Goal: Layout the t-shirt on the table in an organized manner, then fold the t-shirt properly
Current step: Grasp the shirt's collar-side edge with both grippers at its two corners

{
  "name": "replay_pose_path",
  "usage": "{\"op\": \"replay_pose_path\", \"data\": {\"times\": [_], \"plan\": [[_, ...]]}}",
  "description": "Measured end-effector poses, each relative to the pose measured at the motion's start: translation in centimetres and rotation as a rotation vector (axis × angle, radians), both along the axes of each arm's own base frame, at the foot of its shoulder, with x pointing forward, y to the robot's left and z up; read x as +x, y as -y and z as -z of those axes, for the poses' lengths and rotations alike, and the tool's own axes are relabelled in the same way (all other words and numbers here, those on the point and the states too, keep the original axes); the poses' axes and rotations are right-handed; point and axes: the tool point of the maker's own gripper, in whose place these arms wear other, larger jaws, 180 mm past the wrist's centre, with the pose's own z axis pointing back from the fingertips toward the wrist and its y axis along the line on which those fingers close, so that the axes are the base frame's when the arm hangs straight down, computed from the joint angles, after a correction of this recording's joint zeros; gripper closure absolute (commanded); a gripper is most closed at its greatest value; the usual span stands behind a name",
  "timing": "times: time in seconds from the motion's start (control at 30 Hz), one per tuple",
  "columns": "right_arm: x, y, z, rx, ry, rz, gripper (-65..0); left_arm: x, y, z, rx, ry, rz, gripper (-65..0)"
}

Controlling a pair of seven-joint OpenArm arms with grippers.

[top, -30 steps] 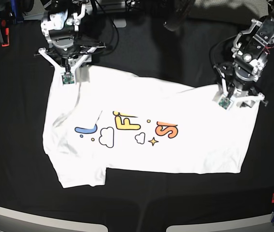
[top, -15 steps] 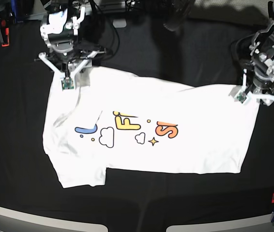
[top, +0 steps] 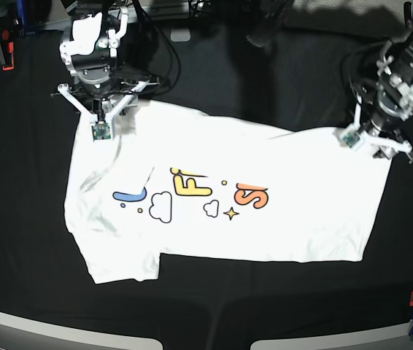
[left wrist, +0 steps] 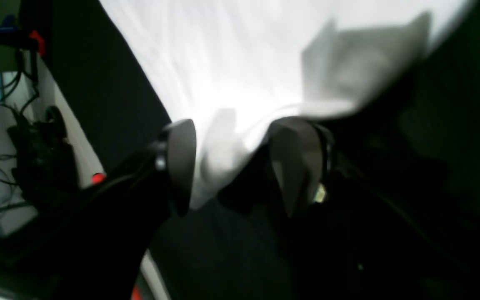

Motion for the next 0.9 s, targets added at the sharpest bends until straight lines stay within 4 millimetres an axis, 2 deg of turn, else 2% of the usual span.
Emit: {"op": "replay_pose_path", "data": {"times": [0.1, 0.17, 0.23, 0.37, 0.47, 0.5, 0.57, 0.7, 0.9], "plan": [[-0.1, 0.0, 0.1, 0.000, -0.005, 0.001, -23.0, -0.7, 0.5, 0.7, -0.017, -0.051, 0.019, -20.9], [-0.1, 0.0, 0.1, 0.000, -0.006, 0.001, -23.0, -1.5, 0.1, 1.3, 0.002, -0.086, 0.001, -15.8], [-0.1, 0.0, 0.1, 0.000, -0.009, 0.001, -23.0, -1.9, -0.3, 1.6, 0.013, -0.105, -0.009, -15.0], [-0.1, 0.0, 0.1, 0.000, -0.008, 0.001, -23.0, -0.9, 0.4, 0.9, 0.014, -0.045, 0.050, -15.0], [-0.2, 0.0, 0.2, -0.001, -0.016, 0.002, -23.0, -0.9, 0.3, 1.4, -0.003, -0.039, 0.068, -14.8], [-0.3, 0.0, 0.2, -0.001, -0.017, 0.003, -23.0, -1.0, -0.1, 1.9, 0.001, -0.045, 0.064, -12.6], [-0.2, 0.0, 0.2, -0.001, -0.016, 0.003, -23.0, -1.1, -1.1, 2.7, 0.013, -0.056, 0.050, -0.1], [-0.3, 0.0, 0.2, -0.001, -0.021, 0.003, -23.0, -1.8, -2.8, 4.3, 0.059, -0.102, -0.010, 0.0], [-0.9, 0.2, 0.6, -0.003, -0.061, 0.011, -23.0, -1.9, -3.0, 4.3, 0.069, -0.110, -0.032, 0.0]]}}
